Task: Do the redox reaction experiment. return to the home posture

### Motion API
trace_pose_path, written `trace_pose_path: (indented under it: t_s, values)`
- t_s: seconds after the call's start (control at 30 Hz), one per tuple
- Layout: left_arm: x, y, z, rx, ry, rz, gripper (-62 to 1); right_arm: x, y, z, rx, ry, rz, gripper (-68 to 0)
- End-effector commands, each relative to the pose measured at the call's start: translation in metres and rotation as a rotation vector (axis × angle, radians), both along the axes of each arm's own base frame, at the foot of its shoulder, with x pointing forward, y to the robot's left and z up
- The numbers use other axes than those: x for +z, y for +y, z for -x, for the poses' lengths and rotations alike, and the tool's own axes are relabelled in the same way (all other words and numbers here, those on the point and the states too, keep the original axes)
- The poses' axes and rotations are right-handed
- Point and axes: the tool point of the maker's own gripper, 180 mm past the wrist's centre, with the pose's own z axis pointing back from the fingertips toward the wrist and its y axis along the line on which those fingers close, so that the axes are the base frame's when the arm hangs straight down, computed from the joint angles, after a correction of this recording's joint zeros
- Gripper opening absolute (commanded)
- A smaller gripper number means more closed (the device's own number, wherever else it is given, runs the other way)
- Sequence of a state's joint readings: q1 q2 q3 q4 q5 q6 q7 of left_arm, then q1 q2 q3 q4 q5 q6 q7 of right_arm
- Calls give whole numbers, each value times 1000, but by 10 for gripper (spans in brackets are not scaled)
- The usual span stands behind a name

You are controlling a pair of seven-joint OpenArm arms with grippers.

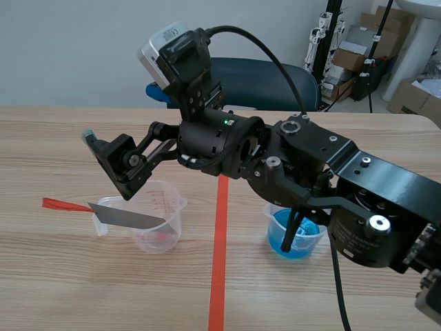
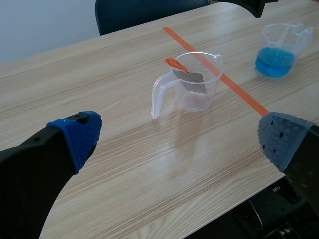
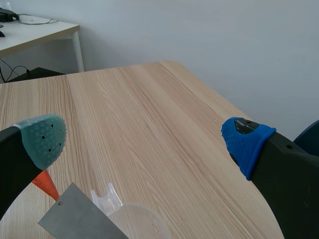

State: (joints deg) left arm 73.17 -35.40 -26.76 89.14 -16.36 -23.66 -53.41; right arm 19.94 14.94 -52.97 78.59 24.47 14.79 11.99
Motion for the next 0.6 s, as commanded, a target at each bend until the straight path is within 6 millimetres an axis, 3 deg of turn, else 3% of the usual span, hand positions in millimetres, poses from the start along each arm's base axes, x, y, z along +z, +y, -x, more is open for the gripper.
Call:
trace_pose_path:
  t_s: [0.0,0.57]
  values:
    - [7,-1,-2,2,-25,14,14,12,2,-1,5,-23,-32,4]
    - [7,-1,-2,2,-25,14,14,12,0,-2,-2,-26,-30,4]
